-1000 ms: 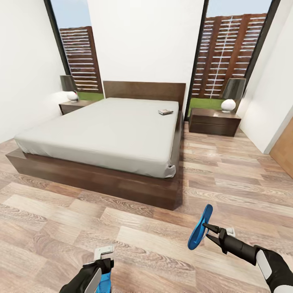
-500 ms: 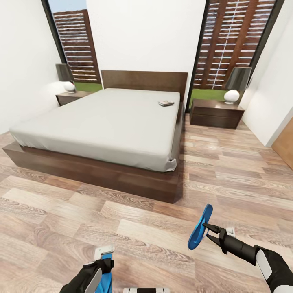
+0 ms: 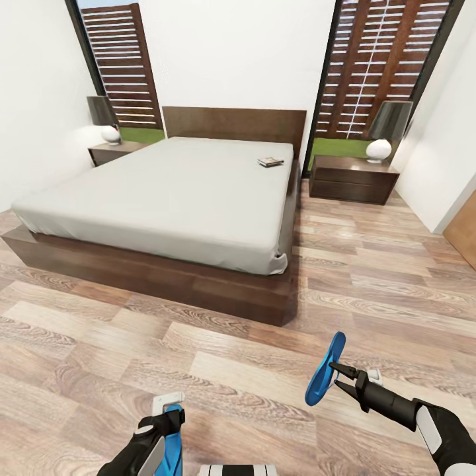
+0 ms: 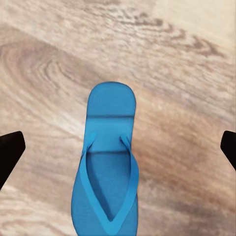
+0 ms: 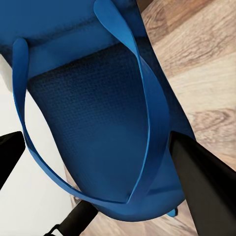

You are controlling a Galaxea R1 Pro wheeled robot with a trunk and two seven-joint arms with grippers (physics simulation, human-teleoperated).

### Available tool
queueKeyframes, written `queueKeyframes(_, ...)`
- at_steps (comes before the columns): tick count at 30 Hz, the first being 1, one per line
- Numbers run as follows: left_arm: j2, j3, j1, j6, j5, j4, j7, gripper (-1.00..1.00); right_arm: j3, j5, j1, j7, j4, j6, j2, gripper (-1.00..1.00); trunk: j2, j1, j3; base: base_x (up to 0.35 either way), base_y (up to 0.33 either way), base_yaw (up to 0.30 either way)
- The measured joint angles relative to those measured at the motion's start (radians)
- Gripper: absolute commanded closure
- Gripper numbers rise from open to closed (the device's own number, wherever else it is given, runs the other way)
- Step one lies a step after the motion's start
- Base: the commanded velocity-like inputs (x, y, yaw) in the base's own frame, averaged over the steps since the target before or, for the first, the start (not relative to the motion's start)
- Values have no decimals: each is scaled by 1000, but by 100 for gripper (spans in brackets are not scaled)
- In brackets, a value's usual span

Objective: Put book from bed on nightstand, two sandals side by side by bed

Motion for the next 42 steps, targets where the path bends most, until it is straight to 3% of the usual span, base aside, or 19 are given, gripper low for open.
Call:
queueKeyframes(17, 0, -2, 0, 0, 0, 1, -3, -100, 0, -2, 0, 3, 0, 0, -1, 100, -3, 7, -58, 0, 0, 0)
queueKeyframes(21, 0, -2, 0, 0, 0, 1, -3, -100, -2, -11, 0, 11, -11, 5, -12, 100, -4, 9, -73, 0, 0, 0)
queueKeyframes(23, 0, -2, 0, 0, 0, 1, -3, -100, -4, -29, 0, 19, -17, 7, -22, 100, -5, 9, -81, 0, 0, 0)
queueKeyframes(24, 0, -3, 0, 0, 0, 1, -3, -100, -5, -54, 0, 36, -18, 9, -39, 100, -5, 10, -85, 0, 0, 0)
queueKeyframes(25, 0, -3, 0, 1, 0, 1, -3, -100, -6, -107, 0, 78, -19, 12, -70, 100, -5, 10, -89, 0, 0, 0)
queueKeyframes(27, 0, -3, 0, 0, 0, 1, -3, -100, -4, -149, 0, 118, -18, 10, -96, 100, -6, 11, -97, 0, 0, 0)
queueKeyframes(30, 0, -3, 0, 0, 0, 1, -3, -100, -3, -191, 0, 153, -17, 8, -116, 100, -7, 13, -108, 0, 0, 0)
queueKeyframes(42, 0, -3, 0, -1, 0, 1, -3, -100, 1, -199, 1, 162, -17, 5, -121, 100, -9, 18, -155, 0, 0, 0)
